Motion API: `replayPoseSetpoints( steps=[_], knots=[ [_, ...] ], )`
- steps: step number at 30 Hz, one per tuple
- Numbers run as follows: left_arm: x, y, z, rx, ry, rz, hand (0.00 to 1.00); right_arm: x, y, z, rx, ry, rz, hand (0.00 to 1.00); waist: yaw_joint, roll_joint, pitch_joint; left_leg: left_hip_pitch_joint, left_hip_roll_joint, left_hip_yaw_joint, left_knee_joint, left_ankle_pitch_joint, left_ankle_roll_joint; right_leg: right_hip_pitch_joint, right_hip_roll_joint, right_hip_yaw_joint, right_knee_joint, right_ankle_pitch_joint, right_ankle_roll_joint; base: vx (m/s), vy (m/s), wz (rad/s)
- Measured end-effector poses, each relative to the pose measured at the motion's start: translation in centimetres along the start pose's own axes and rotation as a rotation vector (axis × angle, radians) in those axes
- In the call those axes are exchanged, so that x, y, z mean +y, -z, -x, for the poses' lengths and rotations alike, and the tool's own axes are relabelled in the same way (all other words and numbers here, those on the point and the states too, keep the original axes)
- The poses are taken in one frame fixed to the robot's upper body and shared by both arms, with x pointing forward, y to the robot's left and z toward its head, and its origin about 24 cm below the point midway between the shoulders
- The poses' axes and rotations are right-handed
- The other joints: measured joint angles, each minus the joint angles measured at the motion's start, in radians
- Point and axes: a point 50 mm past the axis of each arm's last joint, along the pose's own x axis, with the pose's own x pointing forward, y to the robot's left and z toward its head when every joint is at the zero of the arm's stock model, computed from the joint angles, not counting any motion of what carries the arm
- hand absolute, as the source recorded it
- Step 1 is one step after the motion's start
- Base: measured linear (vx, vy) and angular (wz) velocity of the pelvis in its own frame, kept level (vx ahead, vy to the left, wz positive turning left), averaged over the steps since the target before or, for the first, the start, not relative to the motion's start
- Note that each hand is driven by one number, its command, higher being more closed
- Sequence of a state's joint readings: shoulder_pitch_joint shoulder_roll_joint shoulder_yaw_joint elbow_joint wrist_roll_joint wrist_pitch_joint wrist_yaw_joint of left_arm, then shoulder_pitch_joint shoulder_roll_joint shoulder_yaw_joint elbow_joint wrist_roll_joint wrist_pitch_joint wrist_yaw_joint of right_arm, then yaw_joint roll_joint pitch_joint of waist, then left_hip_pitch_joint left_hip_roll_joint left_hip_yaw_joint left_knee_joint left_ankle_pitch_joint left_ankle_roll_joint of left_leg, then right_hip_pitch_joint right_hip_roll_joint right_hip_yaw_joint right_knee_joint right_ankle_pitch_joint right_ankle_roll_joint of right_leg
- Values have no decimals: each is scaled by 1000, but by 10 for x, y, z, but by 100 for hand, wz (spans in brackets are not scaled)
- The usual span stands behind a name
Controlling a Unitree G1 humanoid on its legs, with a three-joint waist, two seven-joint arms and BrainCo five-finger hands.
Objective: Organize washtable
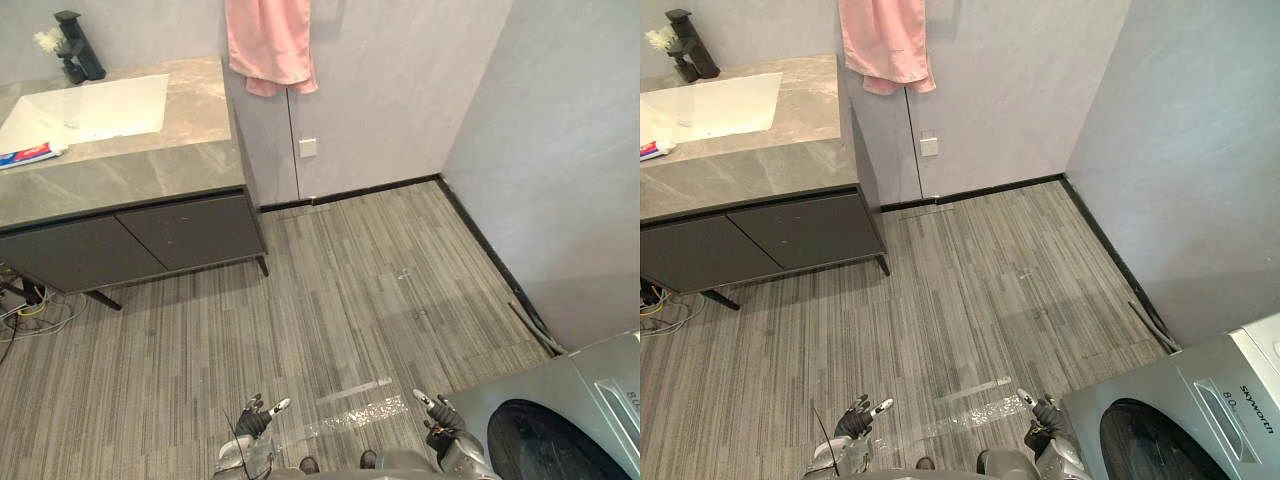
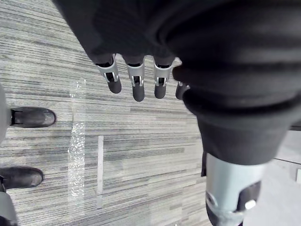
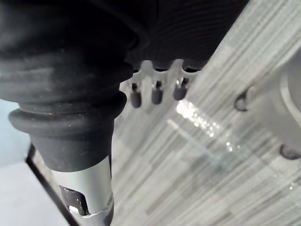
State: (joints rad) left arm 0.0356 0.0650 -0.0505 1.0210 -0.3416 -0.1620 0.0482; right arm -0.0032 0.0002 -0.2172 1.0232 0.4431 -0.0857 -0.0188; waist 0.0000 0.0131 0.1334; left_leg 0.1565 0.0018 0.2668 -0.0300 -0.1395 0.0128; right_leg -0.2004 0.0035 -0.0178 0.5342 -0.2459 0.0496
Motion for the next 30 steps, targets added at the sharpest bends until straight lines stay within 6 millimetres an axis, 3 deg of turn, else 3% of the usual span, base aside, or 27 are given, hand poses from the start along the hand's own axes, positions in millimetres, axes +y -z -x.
replayPoseSetpoints(
  steps=[4,5,7,8,10,11,12,13,14,16,17,19,21,22,24,25,26,28,29,30],
  knots=[
    [3,-11,-3,-28,-9,-10,0,4,-4,-1,-9,-18,11,0,-13,-5,-2,27,53,-1,28,-68,-45,-105,-21,-96,-156,41,-1,223,22,-4],
    [4,-11,-3,-29,-16,-9,0,4,-4,-1,-11,-23,16,0,-15,-11,-5,37,76,0,46,-102,-77,-140,-24,-120,-255,112,-3,377,-67,-2],
    [4,-10,-3,-27,-17,-9,0,3,-3,-1,-8,-23,22,0,-22,-23,-7,57,91,3,66,-125,-103,-162,-31,-121,-281,190,-12,541,-137,19],
    [7,-8,-2,-21,-31,-1,0,1,-4,0,-7,-26,48,0,-37,-16,-22,78,130,-9,87,-139,-127,-145,-21,-155,-272,304,-66,622,-186,33],
    [5,-8,-3,-20,-28,3,0,3,-5,-1,-9,-40,63,0,-36,-12,-24,33,167,-20,191,-123,-152,-141,-4,-179,-245,273,-92,641,-297,17],
    [2,-7,-3,-19,-27,22,0,3,-7,-1,-13,-46,73,0,-36,-8,-23,-31,192,-27,347,-98,-151,-118,2,-185,-247,240,-107,534,-321,6],
    [-1,-5,-2,-14,-32,57,0,2,-6,-1,-9,-44,81,0,-36,5,-18,-74,224,-32,484,-61,-130,-80,12,-187,-253,216,-111,554,-292,6],
    [-4,0,-1,-2,-37,92,0,-2,-7,-1,-9,-41,105,0,-34,27,-13,-133,269,-45,703,17,-94,-4,27,-192,-278,190,-129,544,-235,0],
    [-4,4,1,8,-42,107,0,-4,-8,-1,-9,-38,115,0,-27,40,-9,-175,308,-54,862,23,-78,58,42,-187,-297,181,-141,522,-205,-11],
    [-2,5,1,9,-53,130,0,-6,-8,-1,-7,-31,122,0,-8,36,-4,-231,344,-55,1073,12,-72,167,54,-158,-336,173,-153,449,-156,-37],
    [0,5,1,6,-64,152,0,-7,-8,-1,-2,-26,125,0,5,15,9,-267,348,-53,1116,4,-61,233,45,-139,-363,169,-159,414,-130,-37],
    [2,0,1,-14,-69,164,0,-10,-8,-1,1,-17,126,0,16,4,12,-313,346,-46,1107,-2,-53,287,28,-121,-384,155,-157,360,-61,-23],
    [1,-7,0,-45,-66,187,0,-11,-11,-2,-8,-15,134,0,14,-6,23,-389,327,-40,998,-10,-66,348,-5,-106,-405,101,-128,303,3,-13],
    [0,-8,0,-49,-62,188,0,-13,-11,-2,-5,-10,138,0,14,-2,24,-412,319,-41,898,-17,-80,362,-13,-108,-411,89,-117,207,53,-4],
    [-1,-11,0,-64,-57,190,0,-14,-9,-1,-1,-6,145,0,12,-9,27,-430,237,-45,526,-13,-86,394,-57,-115,-419,41,-81,288,135,4],
    [-2,-11,0,-63,-55,193,0,-15,-9,-1,-1,-3,144,0,12,-8,26,-428,216,-50,429,1,-104,403,-66,-117,-420,31,-72,336,204,12],
    [-3,-9,0,-60,-52,200,0,-17,-8,0,0,4,145,0,14,-1,22,-425,182,-68,257,28,-133,423,-75,-119,-425,9,-50,348,241,10],
    [1,-6,2,-56,-65,219,0,-17,-7,0,3,4,144,0,19,12,17,-435,164,-84,137,67,-124,466,-77,-119,-431,-24,-13,419,302,0],
    [7,-5,2,-56,-78,221,0,-16,-6,0,5,4,137,0,23,3,8,-431,148,-88,154,155,-109,481,-98,-113,-432,-39,9,474,317,-11],
    [11,-3,3,-49,-88,217,0,-11,-2,0,13,-8,127,0,22,-26,-8,-430,121,-76,177,201,-82,485,-131,-106,-429,-42,16,569,364,-16]
  ],
)
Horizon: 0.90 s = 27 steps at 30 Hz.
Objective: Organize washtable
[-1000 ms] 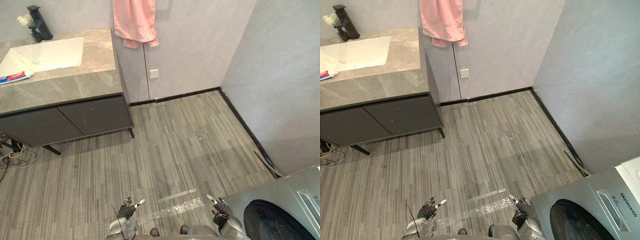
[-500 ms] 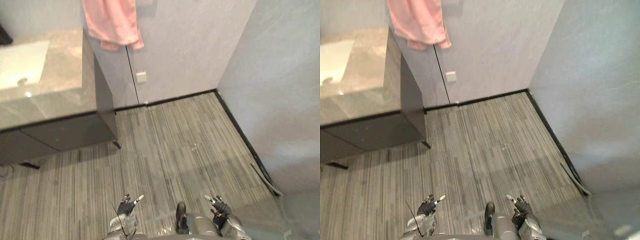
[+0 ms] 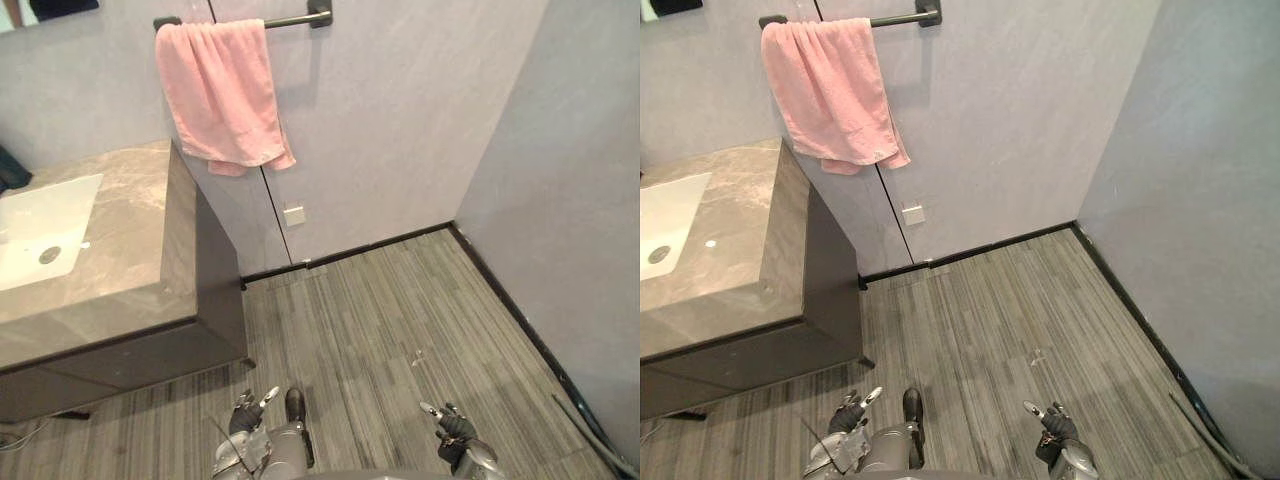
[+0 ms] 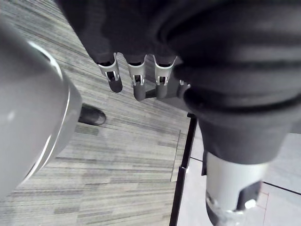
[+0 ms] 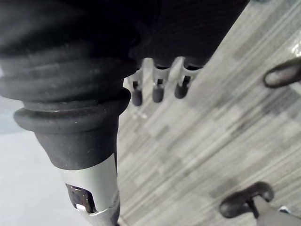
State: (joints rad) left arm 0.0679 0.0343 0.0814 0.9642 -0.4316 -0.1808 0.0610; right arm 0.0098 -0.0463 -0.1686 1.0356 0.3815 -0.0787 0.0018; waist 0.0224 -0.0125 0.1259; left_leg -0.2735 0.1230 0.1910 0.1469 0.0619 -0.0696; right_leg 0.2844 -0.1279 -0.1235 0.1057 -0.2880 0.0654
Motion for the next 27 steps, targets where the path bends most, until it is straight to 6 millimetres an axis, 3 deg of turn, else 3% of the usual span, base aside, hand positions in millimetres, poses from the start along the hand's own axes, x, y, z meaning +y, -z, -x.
replayPoseSetpoints(
  steps=[1,2,4,6,7,10,11,13,14,16,17,19,20,21,24,27],
  knots=[
    [4,-2,0,-4,-7,-7,0,5,3,0,8,-12,-7,0,1,-19,-9,-15,-15,8,36,2,3,-15,-24,15,20,5,5,595,341,-19],
    [13,-6,-2,-10,-26,-15,0,9,6,1,15,-21,-15,0,12,-37,-20,-41,-32,13,119,-27,42,-29,-53,44,60,16,14,505,291,-20],
    [18,-4,-2,2,-43,5,0,6,10,2,28,-9,-28,0,23,-42,-24,-25,-43,51,218,-118,83,-51,-81,101,172,50,37,529,296,-23],
    [24,3,1,22,-66,17,0,4,8,1,21,2,-46,0,16,-35,-25,52,-69,61,220,-175,98,-118,-105,121,409,147,41,482,303,-8],
    [26,5,3,29,-70,12,0,-1,13,3,32,16,-59,0,11,-26,-22,132,-85,64,173,-197,113,-209,-121,145,644,255,51,411,249,7],
    [30,8,4,49,-80,-17,0,0,12,3,29,14,-72,0,6,-22,-19,247,-110,64,94,-206,123,-347,-142,120,896,237,34,329,163,7],
    [33,13,6,68,-89,-22,0,1,11,3,22,12,-77,0,-9,-14,-11,322,-117,50,39,-207,124,-408,-134,80,961,186,14,399,96,15],
    [34,19,8,90,-91,-26,0,-1,12,4,17,22,-102,0,-12,-14,-4,386,-120,32,-1,-207,124,-434,-105,56,952,120,30,306,7,36],
    [29,18,7,84,-79,-20,0,-7,15,6,13,41,-123,0,-17,-16,-3,421,-118,-4,-26,-210,119,-452,-81,22,871,64,35,162,-76,59],
    [24,16,5,76,-63,-14,0,-12,16,8,13,52,-124,0,-24,-13,-1,432,-105,-38,-31,-230,96,-467,-78,-19,726,33,28,195,-161,63],
    [21,16,5,73,-55,-8,0,-13,15,7,12,55,-126,0,-27,-6,-2,426,-78,-60,-22,-255,69,-477,-71,-35,509,36,22,190,-203,43],
    [22,17,6,76,-57,-7,0,-15,14,7,9,61,-131,0,-25,1,2,426,-44,-79,-14,-275,36,-485,-50,7,313,76,17,252,-288,31],
    [21,19,6,81,-56,-7,0,-20,16,8,13,78,-143,0,-31,8,3,425,-11,-102,-3,-293,3,-466,-31,17,243,185,35,387,-408,39],
    [19,21,6,89,-50,-8,0,-24,19,9,28,95,-151,0,-28,18,-3,432,28,-109,-7,-290,-28,-460,6,-5,262,194,10,345,-349,38],
    [14,23,7,93,-30,-27,0,-32,16,9,19,118,-158,0,-38,41,15,459,70,-131,-34,-231,-84,-456,21,-62,365,106,-50,346,-361,48],
    [11,22,6,89,-30,-13,0,-36,20,11,28,128,-157,0,-39,38,17,438,85,-169,4,-167,-82,-401,24,-109,345,96,-66,193,-246,66]
  ],
)
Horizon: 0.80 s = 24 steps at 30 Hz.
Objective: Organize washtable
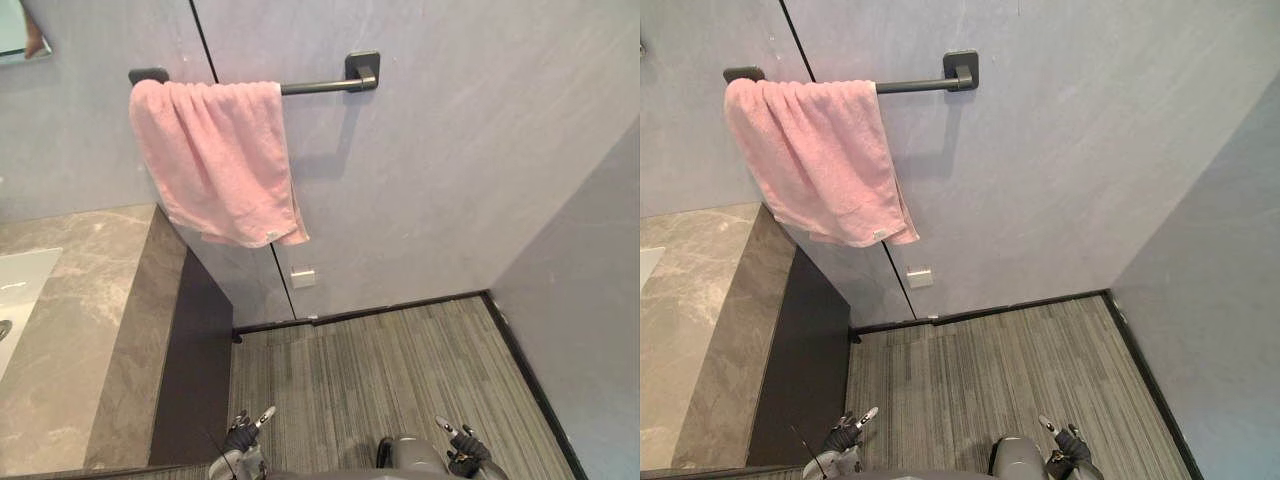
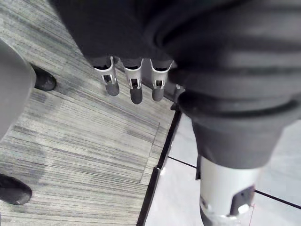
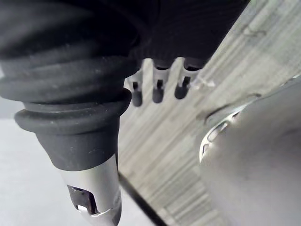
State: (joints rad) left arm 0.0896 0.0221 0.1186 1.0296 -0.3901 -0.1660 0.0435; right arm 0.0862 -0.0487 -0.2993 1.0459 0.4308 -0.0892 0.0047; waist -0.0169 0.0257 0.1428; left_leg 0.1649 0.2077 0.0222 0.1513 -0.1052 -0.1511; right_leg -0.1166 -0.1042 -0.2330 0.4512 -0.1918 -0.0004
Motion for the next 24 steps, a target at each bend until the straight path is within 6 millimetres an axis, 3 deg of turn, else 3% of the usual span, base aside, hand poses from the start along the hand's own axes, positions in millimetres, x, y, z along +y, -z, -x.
replayPoseSetpoints(
  steps=[4,7,10,11,13,15,16,18,19,22,24],
  knots=[
    [1,-6,-1,-32,-7,18,0,2,-4,-1,-22,-8,4,0,12,-18,4,-83,0,-5,136,62,6,81,1,-27,-87,-11,-15,98,-185,48],
    [1,-6,-1,-33,-9,19,0,1,-2,0,-22,-5,2,0,4,-21,6,-86,-5,44,114,65,10,113,-6,-44,-138,-11,-15,-9,-76,31],
    [-4,-16,0,-85,1,27,0,-2,-2,1,-25,1,4,0,5,-24,7,-96,-54,54,28,69,15,106,-22,-45,-146,-1,-2,-56,35,11],
    [-7,-29,0,-145,11,37,0,-6,-6,1,-40,7,10,0,6,-6,-5,-103,-55,87,9,60,22,91,-15,-43,-142,-2,8,-71,124,3],
    [-14,-61,3,-283,38,60,0,-5,-9,2,-57,-4,26,0,2,1,-8,-102,-54,92,-37,35,37,65,-10,-41,-138,8,21,-70,144,5],
    [-19,-110,12,-486,73,72,0,2,-12,2,-72,-25,30,0,2,4,-10,-114,-58,97,-57,9,36,39,-8,-29,-133,24,31,-71,128,-3],
    [-17,-123,16,-538,77,61,0,2,-12,2,-75,-28,30,0,1,4,-10,-112,-67,103,-58,8,37,39,-10,-19,-136,28,36,-41,112,-18],
    [-3,-167,33,-732,61,33,0,3,-16,3,-96,-42,45,0,-1,13,-20,-89,-83,123,-69,5,43,40,-20,7,-140,34,46,-15,105,-27],
    [-1,-176,37,-773,60,29,0,3,-16,4,-100,-46,56,0,-2,14,-28,-86,-85,127,-72,5,43,40,-21,11,-141,35,49,14,79,-18],
    [-5,-228,69,-1022,108,1,0,0,-15,4,-94,-48,70,0,-10,53,-55,-84,-92,130,-88,8,47,40,-24,12,-159,41,53,32,46,-2],
    [-9,-240,77,-1080,132,-9,0,-1,-15,4,-95,-48,72,0,-12,63,-62,-81,-91,129,-95,10,50,41,-22,9,-161,41,53,51,-1,1]
  ],
)
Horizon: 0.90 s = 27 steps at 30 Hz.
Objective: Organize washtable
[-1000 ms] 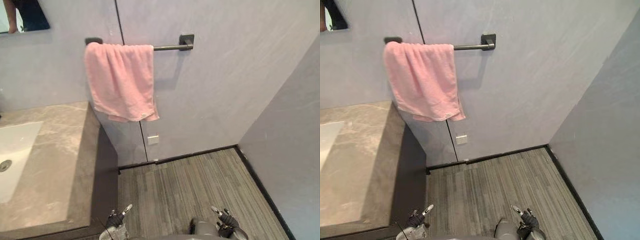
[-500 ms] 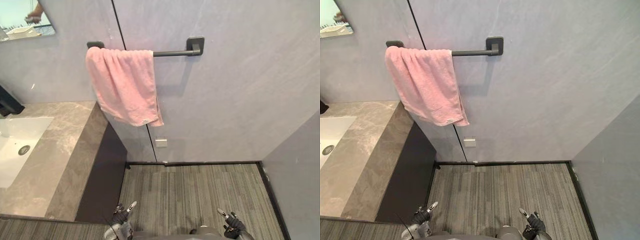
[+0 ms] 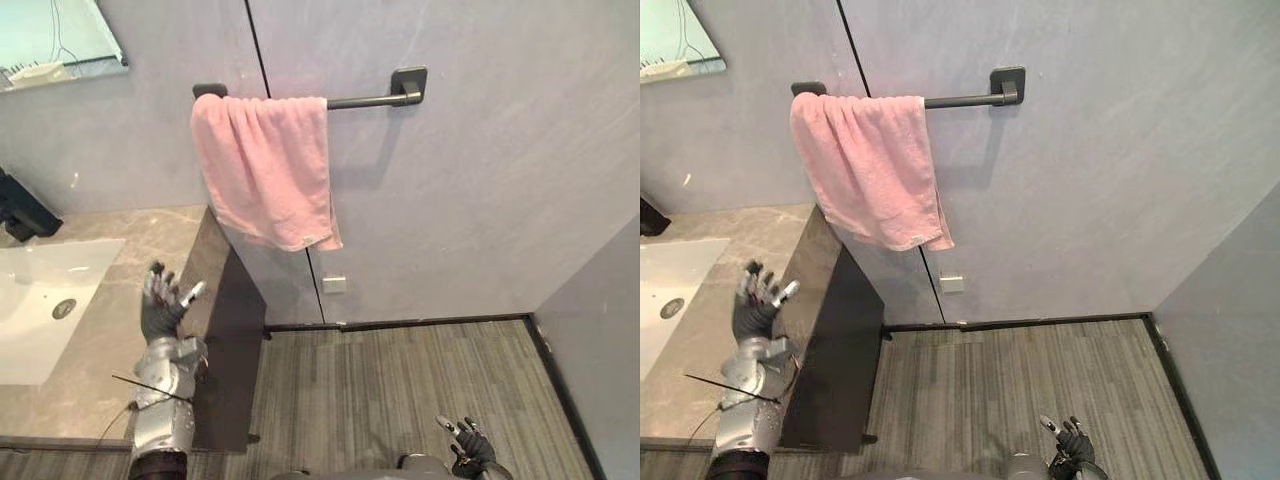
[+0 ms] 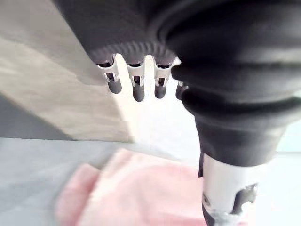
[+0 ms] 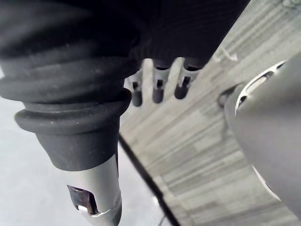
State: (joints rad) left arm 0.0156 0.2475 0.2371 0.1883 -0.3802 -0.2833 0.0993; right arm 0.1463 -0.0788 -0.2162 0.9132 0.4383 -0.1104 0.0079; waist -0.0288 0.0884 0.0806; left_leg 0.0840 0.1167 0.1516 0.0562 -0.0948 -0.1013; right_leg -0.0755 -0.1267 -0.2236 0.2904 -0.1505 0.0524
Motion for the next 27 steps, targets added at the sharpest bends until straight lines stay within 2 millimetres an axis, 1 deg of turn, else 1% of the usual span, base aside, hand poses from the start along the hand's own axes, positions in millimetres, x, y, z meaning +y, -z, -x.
replayPoseSetpoints(
  steps=[1,2,3,4,6,7,9,11,14,18,21,24,25,26,27],
  knots=[
    [-3,-11,-7,-48,30,-6,0,-1,-1,0,-2,-9,5,0,-5,8,-6,3,2,-1,-8,2,1,2,4,-3,-2,2,-3,64,-22,1],
    [-5,-23,-14,-96,55,-19,0,-1,-3,-1,-8,-16,16,0,-10,11,-7,4,4,-2,-9,5,1,3,6,-4,-5,5,-6,49,-24,-1],
    [-7,-30,-18,-121,70,-29,0,-1,-5,-1,-14,-19,17,0,-10,11,-8,5,4,-2,-12,8,2,4,8,-4,-7,6,-8,41,-27,-2],
    [-9,-50,-31,-190,120,-72,0,-1,-9,-1,-31,-26,22,0,-12,9,-8,16,5,-7,-24,20,7,10,12,-3,-20,16,-12,33,-20,-3],
    [-12,-62,-39,-232,152,-102,0,-1,-10,-1,-34,-30,31,0,-12,7,-9,17,5,-8,-25,26,7,16,15,-1,-36,26,-12,12,-7,-4],
    [-15,-74,-46,-271,178,-124,0,-3,-11,-1,-34,-38,42,0,-11,7,-9,17,5,-7,-25,30,9,24,18,3,-57,41,-14,-18,12,-6],
    [-18,-90,-54,-330,203,-144,0,-3,-10,-1,-29,-45,60,0,-13,7,-9,14,4,-7,-25,35,15,37,22,4,-94,64,-11,-43,25,-5],
    [-19,-108,-62,-398,222,-172,0,-4,-8,1,-21,-54,78,0,-12,7,-10,5,4,-6,-28,37,18,47,29,6,-146,100,-8,-87,34,-3],
    [-19,-119,-75,-422,218,-199,0,-3,-3,2,-7,-72,94,0,-10,5,-13,-4,4,-3,-51,47,21,53,39,11,-207,147,-8,-85,19,-6],
    [-13,-123,-88,-396,207,-258,0,0,1,4,4,-94,125,0,-12,-1,-16,-22,4,25,-60,52,20,53,49,39,-280,200,-8,-118,6,-21],
    [-17,-130,-96,-409,206,-249,0,-2,2,7,-3,-95,131,0,-12,-1,-15,-26,5,40,-77,57,15,50,54,52,-310,218,-5,-53,-11,-17],
    [-22,-142,-108,-425,203,-223,0,-2,-2,7,-22,-99,135,0,-16,-3,-13,-36,6,55,-93,70,9,26,61,67,-321,225,-8,-15,-28,-16],
    [-23,-147,-111,-437,198,-209,0,-2,-3,8,-30,-104,136,0,-16,-6,-11,-38,7,60,-93,73,7,13,63,73,-321,234,-6,29,-23,-25],
    [-24,-154,-115,-451,189,-204,0,2,-4,7,-34,-119,147,0,-16,-13,0,-42,10,75,-93,76,7,-1,68,90,-321,242,-14,22,-19,-30],
    [-23,-158,-117,-455,185,-206,0,5,-5,7,-36,-130,152,0,-15,-18,6,-42,11,82,-93,77,7,-5,70,95,-321,244,-14,19,-24,-34]
  ],
)
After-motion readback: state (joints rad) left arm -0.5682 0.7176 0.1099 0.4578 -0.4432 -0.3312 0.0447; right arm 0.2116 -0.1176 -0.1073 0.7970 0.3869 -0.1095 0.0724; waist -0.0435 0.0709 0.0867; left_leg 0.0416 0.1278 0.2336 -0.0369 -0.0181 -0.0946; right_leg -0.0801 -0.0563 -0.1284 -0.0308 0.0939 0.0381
